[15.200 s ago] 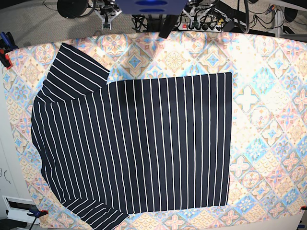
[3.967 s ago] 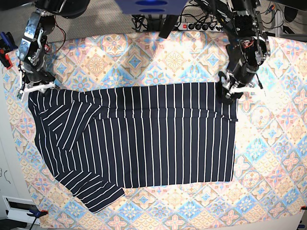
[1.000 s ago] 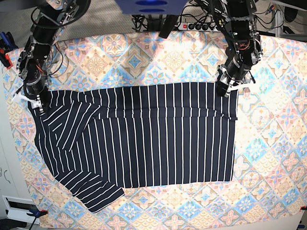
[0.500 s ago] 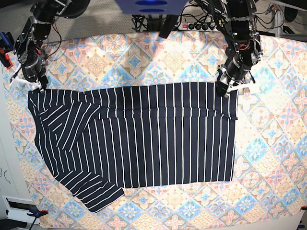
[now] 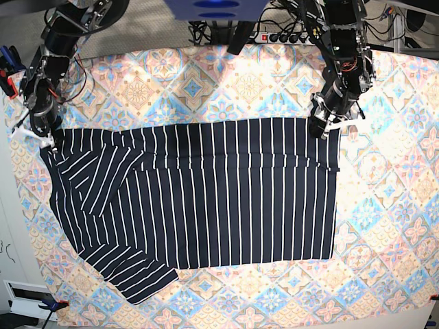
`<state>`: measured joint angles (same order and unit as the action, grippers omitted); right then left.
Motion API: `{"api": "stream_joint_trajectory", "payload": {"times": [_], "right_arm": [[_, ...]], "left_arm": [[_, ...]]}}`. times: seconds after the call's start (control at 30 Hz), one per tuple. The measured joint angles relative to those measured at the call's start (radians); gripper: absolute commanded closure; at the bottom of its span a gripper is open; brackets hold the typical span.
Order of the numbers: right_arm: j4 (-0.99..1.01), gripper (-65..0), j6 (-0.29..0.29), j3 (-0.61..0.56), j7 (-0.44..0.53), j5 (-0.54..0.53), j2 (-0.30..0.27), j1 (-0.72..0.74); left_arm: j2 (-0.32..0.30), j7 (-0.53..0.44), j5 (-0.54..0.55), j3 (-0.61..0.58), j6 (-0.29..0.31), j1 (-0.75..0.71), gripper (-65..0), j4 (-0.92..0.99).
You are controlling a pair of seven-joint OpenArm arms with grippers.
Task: Fold the T-shirt properly
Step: 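Regrasp the folded edge with both grippers and drag it back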
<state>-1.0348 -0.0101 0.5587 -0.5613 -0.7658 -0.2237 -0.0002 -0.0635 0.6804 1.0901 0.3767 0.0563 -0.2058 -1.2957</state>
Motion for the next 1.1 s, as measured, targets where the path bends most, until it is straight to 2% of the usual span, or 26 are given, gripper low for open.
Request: {"api": "stream_joint_trajectory", "payload": {"times": [0.17, 0.23, 0.37, 0.5, 0.63, 0.8, 0.9, 1.1], "right_arm": [[0.002, -32.9, 0.010, -0.078, -0.006, 0.006, 0.000, 0.031], [0.003, -26.5, -0.008, -0.090, -0.040, -0.008, 0.011, 0.036], [0.005, -9.7, -0.012, -0.089, -0.044, -0.021, 0.019, 0.030], [0.004, 0.0, -0.007, -0.085, -0.050, -0.020, 0.019, 0.017], [-0.059, -0.1, -0.033, -0.036, -0.079, -0.049, 0.029, -0.061], [-0.174, 0.0, -0.006, -0.021, -0.083, -0.022, 0.024, -0.172], [-0.227, 0.0, -0.001, -0.021, -0.092, -0.018, 0.027, -0.230], [-0.298, 0.0, 0.005, -0.021, -0.098, -0.015, 0.027, -0.330]], "left_arm": [[0.000, 0.000, 0.000, 0.000, 0.000, 0.000, 0.0, 0.000], [0.000, 0.000, 0.000, 0.000, 0.000, 0.000, 0.0, 0.000], [0.000, 0.002, 0.000, 0.000, 0.000, 0.000, 0.0, 0.000], [0.000, -0.004, 0.001, 0.000, 0.005, -0.013, 0.0, -0.001], [0.002, 0.002, 0.010, -0.003, 0.004, -0.050, 0.0, -0.031], [0.002, 0.011, 0.010, -0.004, 0.003, -0.142, 0.0, -0.113], [0.002, 0.049, 0.010, 0.001, 0.000, -0.163, 0.0, -0.130], [0.002, 0.065, 0.008, 0.003, 0.000, -0.267, 0.0, -0.216]]}}
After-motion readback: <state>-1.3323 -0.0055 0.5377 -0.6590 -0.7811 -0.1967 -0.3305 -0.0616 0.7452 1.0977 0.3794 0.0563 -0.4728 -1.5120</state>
